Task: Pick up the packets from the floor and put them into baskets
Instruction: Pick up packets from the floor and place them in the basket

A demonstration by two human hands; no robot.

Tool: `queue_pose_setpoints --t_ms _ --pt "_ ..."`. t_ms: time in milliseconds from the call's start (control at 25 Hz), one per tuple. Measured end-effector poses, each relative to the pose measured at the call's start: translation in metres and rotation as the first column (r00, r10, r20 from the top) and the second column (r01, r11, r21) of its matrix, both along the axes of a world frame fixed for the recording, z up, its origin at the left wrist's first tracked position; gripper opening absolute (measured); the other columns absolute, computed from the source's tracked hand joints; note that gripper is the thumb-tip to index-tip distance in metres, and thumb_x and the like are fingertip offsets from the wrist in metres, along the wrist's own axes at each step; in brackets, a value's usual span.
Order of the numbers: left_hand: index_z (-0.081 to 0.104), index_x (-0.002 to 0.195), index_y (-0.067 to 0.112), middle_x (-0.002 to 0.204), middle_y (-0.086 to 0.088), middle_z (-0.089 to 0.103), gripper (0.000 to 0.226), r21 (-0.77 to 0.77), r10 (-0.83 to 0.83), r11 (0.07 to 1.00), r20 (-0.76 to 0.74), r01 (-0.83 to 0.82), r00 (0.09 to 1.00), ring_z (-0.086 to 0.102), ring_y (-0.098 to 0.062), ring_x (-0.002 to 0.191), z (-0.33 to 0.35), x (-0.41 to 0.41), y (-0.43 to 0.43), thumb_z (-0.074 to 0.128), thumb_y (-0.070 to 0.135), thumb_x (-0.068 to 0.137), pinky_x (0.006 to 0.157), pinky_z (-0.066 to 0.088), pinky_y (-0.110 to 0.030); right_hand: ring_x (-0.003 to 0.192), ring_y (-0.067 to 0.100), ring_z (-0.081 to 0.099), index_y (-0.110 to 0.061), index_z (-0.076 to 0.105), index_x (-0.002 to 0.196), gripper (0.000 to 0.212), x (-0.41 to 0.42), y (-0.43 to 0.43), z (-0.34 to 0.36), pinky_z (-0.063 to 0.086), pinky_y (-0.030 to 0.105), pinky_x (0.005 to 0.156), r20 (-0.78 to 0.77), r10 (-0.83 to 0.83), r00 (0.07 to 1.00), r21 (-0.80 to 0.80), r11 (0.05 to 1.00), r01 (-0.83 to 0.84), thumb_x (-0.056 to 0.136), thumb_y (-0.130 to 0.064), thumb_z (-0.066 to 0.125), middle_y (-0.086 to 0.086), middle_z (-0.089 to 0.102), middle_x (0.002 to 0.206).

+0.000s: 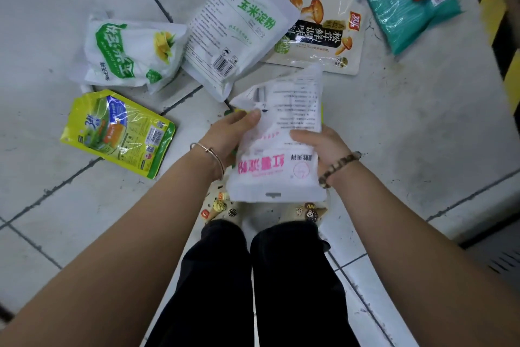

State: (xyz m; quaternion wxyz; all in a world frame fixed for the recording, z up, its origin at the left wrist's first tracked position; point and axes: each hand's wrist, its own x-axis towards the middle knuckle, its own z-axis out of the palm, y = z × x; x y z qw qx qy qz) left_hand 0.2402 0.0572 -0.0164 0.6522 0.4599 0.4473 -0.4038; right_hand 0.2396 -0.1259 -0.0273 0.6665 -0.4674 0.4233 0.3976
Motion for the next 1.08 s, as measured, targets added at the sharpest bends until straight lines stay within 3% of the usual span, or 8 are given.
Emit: queue_pose_setpoints --t_ms 200,320,400,560,640,920,1000,1080 --pt "0.067 0.098 0.006 0.084 -0.011 0.074 0.025 0.04 0.203 0.979 -0.076 -0.2 0.976 0.072 -0.025 0.072 0.003 -0.013 -0.004 0.073 0.015 0.075 0.058 0.057 -0.032 0.081 0.014 0.07 -0.019 0.069 0.087 0.019 -0.002 0.016 0.003 0.056 0.028 0.072 0.064 0.305 0.95 -0.012 0.952 -0.305 0.076 -0.003 0.071 -0.001 0.073 0.088" --pt "0.064 0.108 0.002 0.093 -0.017 0.072 0.04 0.258 0.308 0.927 -0.108 -0.273 0.945 0.071 -0.031 0.077 -0.015 -0.024 0.012 0.078 0.012 0.072 0.067 0.058 -0.041 0.073 0.003 0.061 -0.021 0.063 0.082 0.006 0.001 0.024 -0.014 0.049 0.021 0.068 0.119 0.616 0.779 -0.344 0.762 -0.549 0.083 -0.024 0.069 -0.008 0.066 0.083" --pt "0.062 0.111 0.001 0.099 -0.019 0.07 0.045 0.356 0.362 0.881 -0.082 -0.311 0.929 0.069 -0.034 0.085 -0.026 -0.033 0.023 0.079 0.01 0.071 0.077 0.056 -0.048 0.092 0.011 0.057 -0.012 0.061 0.099 0.025 0.009 0.022 -0.032 0.043 0.024 0.079 0.108 0.705 0.701 -0.606 0.606 -0.516 0.081 -0.028 0.071 0.002 0.063 0.103" --pt "0.066 0.098 0.005 0.097 -0.014 0.069 0.031 0.472 0.349 0.832 -0.036 -0.292 0.936 0.067 -0.029 0.086 -0.042 -0.055 0.034 0.078 0.005 0.07 0.08 0.055 -0.042 0.128 0.028 0.037 -0.017 0.036 0.138 0.083 0.029 0.028 -0.071 0.031 0.04 0.103 -0.122 0.992 0.04 -0.791 -0.072 -0.608 0.069 -0.036 0.079 0.009 0.04 0.139" --pt "0.066 0.086 0.011 0.087 -0.009 0.069 0.023 0.487 0.334 0.825 -0.011 -0.286 0.943 0.067 -0.023 0.076 -0.048 -0.063 0.033 0.078 0.002 0.069 0.073 0.054 -0.035 0.127 0.029 0.037 -0.019 0.031 0.14 0.093 0.03 0.037 -0.084 0.025 0.042 0.106 -0.195 0.974 -0.118 -0.805 -0.228 -0.547 0.064 -0.039 0.081 0.01 0.04 0.137" --pt "0.067 0.088 0.012 0.091 -0.01 0.07 0.022 0.464 0.29 0.842 0.041 -0.275 0.956 0.068 -0.026 0.084 -0.054 -0.06 0.035 0.078 0.004 0.071 0.077 0.056 -0.039 0.114 0.03 0.05 -0.016 0.053 0.118 0.045 0.033 0.042 -0.092 0.035 0.038 0.094 -0.263 0.95 -0.169 -0.738 -0.311 -0.598 0.08 -0.037 0.068 0.012 0.054 0.123" --pt "0.067 0.089 0.011 0.081 -0.003 0.071 0.022 0.458 0.27 0.846 0.075 -0.274 0.96 0.069 -0.02 0.073 -0.049 -0.053 0.035 0.077 0.004 0.071 0.067 0.056 -0.031 0.107 0.031 0.055 -0.018 0.054 0.103 0.025 0.034 0.038 -0.083 0.036 0.035 0.088 -0.232 0.969 -0.084 -0.755 -0.234 -0.612 0.085 -0.033 0.063 0.013 0.06 0.113" --pt "0.065 0.092 0.011 0.079 0.0 0.071 0.024 0.45 0.275 0.843 0.108 -0.294 0.955 0.069 -0.014 0.066 -0.041 -0.045 0.035 0.076 0.004 0.072 0.059 0.054 -0.026 0.101 0.032 0.056 -0.018 0.047 0.079 0.021 0.034 0.027 -0.072 0.035 0.034 0.078 -0.177 0.973 0.146 -0.794 -0.054 -0.606 0.086 -0.03 0.063 0.015 0.063 0.106"
